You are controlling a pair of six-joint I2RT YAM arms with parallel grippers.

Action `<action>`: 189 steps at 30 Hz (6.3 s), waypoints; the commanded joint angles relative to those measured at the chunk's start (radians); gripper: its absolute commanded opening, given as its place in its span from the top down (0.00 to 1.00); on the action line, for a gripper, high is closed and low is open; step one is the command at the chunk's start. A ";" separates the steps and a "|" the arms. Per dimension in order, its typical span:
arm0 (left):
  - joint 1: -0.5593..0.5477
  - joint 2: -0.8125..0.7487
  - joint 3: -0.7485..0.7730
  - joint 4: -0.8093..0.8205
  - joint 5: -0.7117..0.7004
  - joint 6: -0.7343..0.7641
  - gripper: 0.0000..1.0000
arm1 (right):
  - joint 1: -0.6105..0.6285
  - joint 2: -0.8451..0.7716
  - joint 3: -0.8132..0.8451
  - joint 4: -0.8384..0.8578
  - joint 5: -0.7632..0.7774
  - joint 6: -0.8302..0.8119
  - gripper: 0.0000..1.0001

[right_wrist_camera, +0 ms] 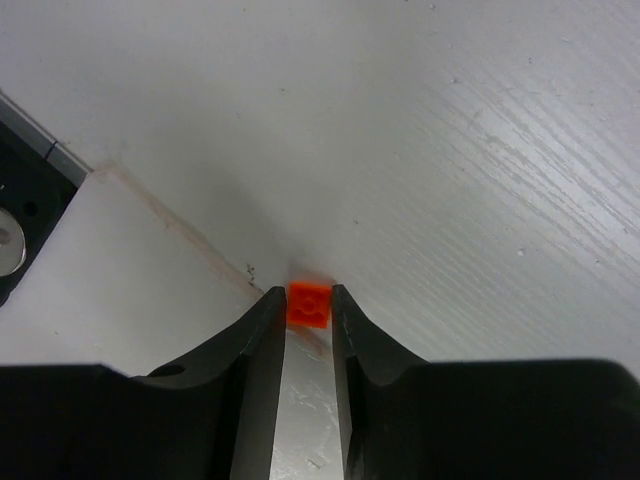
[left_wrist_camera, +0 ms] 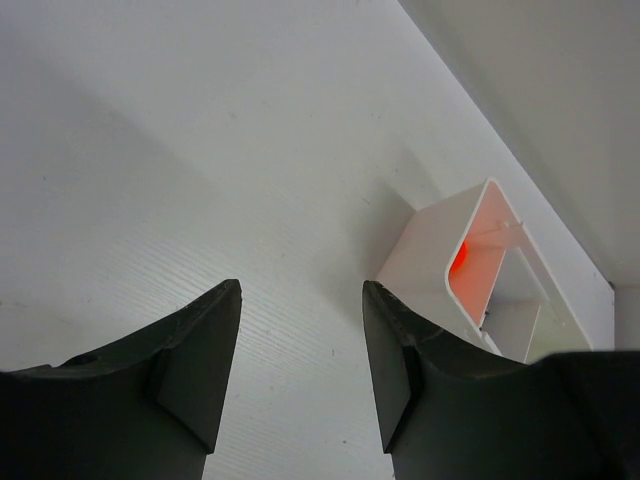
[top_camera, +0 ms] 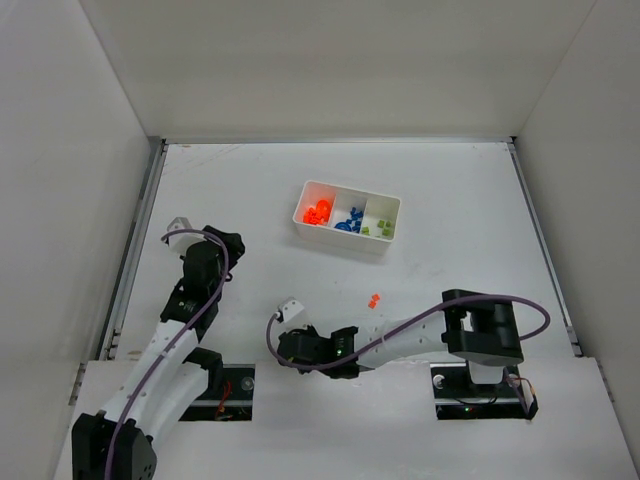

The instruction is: Sort the legos into containers by color

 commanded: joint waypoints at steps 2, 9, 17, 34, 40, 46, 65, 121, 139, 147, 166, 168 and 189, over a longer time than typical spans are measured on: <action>0.006 -0.019 -0.001 0.023 0.009 -0.023 0.51 | 0.012 0.016 0.043 -0.055 0.060 0.018 0.70; 0.003 -0.017 -0.008 0.037 0.003 -0.012 0.51 | 0.012 -0.016 0.005 -0.085 0.080 0.032 0.73; -0.060 0.030 -0.012 0.054 -0.005 0.012 0.51 | -0.100 -0.156 0.012 -0.039 0.111 -0.074 0.73; -0.523 0.139 -0.110 0.169 -0.166 -0.018 0.52 | -0.598 0.016 0.374 0.122 -0.024 -0.390 0.74; -0.741 0.277 -0.064 0.199 -0.278 0.011 0.51 | -0.671 0.134 0.494 0.121 -0.037 -0.379 0.71; -0.890 0.483 0.031 0.268 -0.287 0.071 0.50 | -0.692 0.174 0.552 0.113 -0.032 -0.373 0.56; -1.039 0.945 0.287 0.451 -0.105 0.304 0.50 | -0.769 -0.514 -0.198 0.218 0.025 -0.223 0.60; -0.650 0.666 0.395 0.304 -0.074 0.281 0.86 | -0.591 -0.668 -0.536 0.040 -0.020 0.046 0.51; -0.381 1.041 0.697 0.279 -0.008 0.281 0.85 | -0.548 -0.516 -0.483 0.035 0.008 0.047 0.50; -0.378 1.061 0.717 0.262 -0.052 0.312 0.69 | -0.540 -0.452 -0.448 0.011 0.046 0.035 0.53; -0.418 0.785 0.579 0.287 -0.065 0.322 0.63 | -0.497 -0.437 -0.440 -0.037 0.069 0.047 0.61; -0.425 0.764 0.571 0.278 -0.063 0.325 0.63 | -0.497 -0.437 -0.442 -0.031 0.068 0.047 0.61; -0.444 0.498 0.358 0.270 -0.069 0.307 0.63 | -0.464 -0.443 -0.419 -0.063 0.131 0.055 0.78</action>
